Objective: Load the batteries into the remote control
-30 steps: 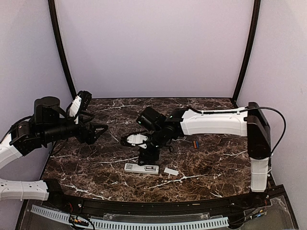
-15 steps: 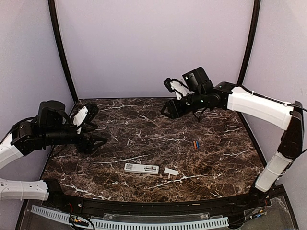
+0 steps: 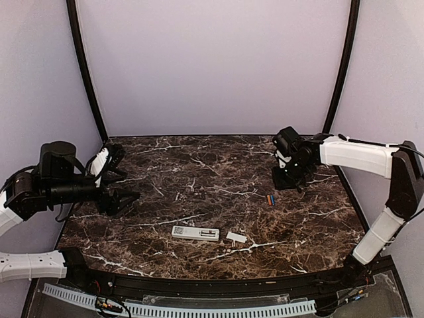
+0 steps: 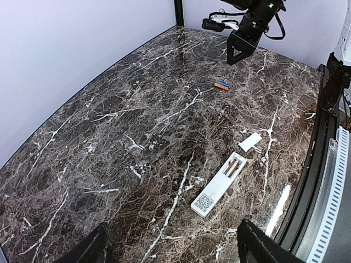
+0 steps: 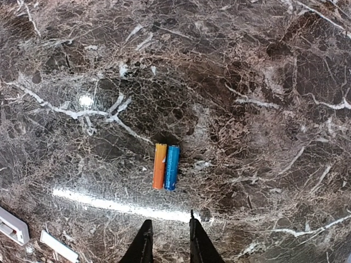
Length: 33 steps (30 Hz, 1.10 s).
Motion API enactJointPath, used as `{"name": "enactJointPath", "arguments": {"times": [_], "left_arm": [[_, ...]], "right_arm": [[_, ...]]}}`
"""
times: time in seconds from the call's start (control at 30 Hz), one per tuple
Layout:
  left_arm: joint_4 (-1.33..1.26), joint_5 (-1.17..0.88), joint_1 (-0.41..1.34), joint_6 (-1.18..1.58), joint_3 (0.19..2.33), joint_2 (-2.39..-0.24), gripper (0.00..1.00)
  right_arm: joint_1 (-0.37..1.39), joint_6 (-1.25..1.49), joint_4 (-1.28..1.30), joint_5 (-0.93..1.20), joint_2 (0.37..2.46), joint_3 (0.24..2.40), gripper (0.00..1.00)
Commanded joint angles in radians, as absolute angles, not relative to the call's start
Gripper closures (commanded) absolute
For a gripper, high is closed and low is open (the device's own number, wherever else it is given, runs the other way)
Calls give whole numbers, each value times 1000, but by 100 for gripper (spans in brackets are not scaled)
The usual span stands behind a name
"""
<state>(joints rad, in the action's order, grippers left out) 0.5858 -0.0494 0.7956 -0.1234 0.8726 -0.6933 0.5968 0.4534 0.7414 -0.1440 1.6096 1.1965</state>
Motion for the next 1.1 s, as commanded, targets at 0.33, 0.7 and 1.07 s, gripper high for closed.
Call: {"name": "enactJointPath", "arguments": {"times": [0.33, 0.7, 1.07], "left_arm": [[608, -94, 793, -159, 855, -704, 21], [590, -157, 793, -213, 840, -777, 21], [569, -212, 793, -263, 934, -873, 21]], "right_arm": [[574, 451, 715, -88, 1766, 1257, 77], [575, 386, 657, -24, 1802, 1249, 77], [574, 340, 631, -32, 1793, 1254, 76]]}}
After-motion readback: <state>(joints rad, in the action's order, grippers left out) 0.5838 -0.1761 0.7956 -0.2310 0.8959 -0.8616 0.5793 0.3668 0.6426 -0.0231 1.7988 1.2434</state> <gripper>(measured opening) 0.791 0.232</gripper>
